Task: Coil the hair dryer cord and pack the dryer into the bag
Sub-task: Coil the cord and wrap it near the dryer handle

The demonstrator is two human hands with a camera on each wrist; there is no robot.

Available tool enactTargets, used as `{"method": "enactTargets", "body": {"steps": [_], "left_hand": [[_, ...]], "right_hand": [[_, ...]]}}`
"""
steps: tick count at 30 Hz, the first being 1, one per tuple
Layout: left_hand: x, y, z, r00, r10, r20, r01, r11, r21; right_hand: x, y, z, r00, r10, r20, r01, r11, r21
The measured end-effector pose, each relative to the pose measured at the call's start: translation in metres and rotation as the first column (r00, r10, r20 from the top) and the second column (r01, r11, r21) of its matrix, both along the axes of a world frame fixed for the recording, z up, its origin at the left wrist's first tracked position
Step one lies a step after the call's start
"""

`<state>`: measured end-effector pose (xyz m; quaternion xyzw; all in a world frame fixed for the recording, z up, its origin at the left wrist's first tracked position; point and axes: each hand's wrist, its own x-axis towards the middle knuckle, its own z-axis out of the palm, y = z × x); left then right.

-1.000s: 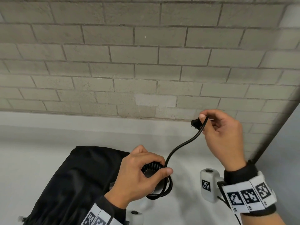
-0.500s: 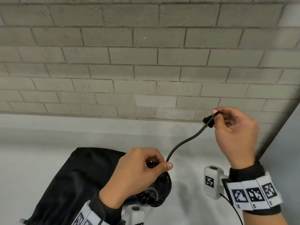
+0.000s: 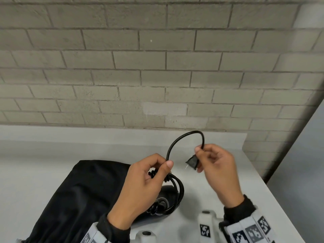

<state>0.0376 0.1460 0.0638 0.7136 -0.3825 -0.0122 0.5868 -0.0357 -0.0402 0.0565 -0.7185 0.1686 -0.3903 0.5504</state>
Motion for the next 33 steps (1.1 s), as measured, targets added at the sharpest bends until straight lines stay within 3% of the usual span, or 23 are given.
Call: {"method": "enactTargets", "body": {"steps": [3,6,14,19,21,26,30,33], "left_hand": [[0.001,0.001,-0.001,1.000,0.027,-0.001,-0.027,0.998,-0.059],[0.001,0.000,0.000,0.999,0.054,0.010,-0.053,0.995,-0.080],[0.002,0.000,0.002,0.998,0.063,-0.012,-0.064,0.993,-0.098],[0.003,-0.001,0.002,0.995,0.094,-0.042,-0.098,0.990,-0.099],[0.004,-0.002,0.001,0.994,0.095,-0.046,-0.099,0.991,-0.095],[0.002,-0.003,-0.001,0.994,0.105,-0.042,-0.108,0.991,-0.081],[0.003,-0.003,-0.001,0.988,0.123,-0.096,-0.129,0.989,-0.066],[0.005,-0.003,0.001,0.987,0.104,-0.119,-0.113,0.991,-0.069]], "right_hand": [[0.003,0.023,-0.013,0.988,0.152,-0.039,-0.141,0.969,0.203],[0.003,0.043,-0.020,0.949,0.303,-0.085,-0.264,0.914,0.309],[-0.006,0.060,-0.017,0.887,0.458,-0.064,-0.361,0.772,0.523],[-0.017,0.070,-0.008,0.821,0.560,0.114,-0.513,0.634,0.579],[-0.022,0.075,-0.003,0.779,0.610,0.147,-0.587,0.627,0.512],[-0.031,0.082,0.002,0.814,0.567,-0.128,-0.520,0.809,0.273],[-0.041,0.081,-0.008,0.871,0.381,-0.309,-0.395,0.918,0.017],[-0.052,0.072,-0.013,0.929,0.196,-0.315,-0.273,0.936,-0.223]]}}
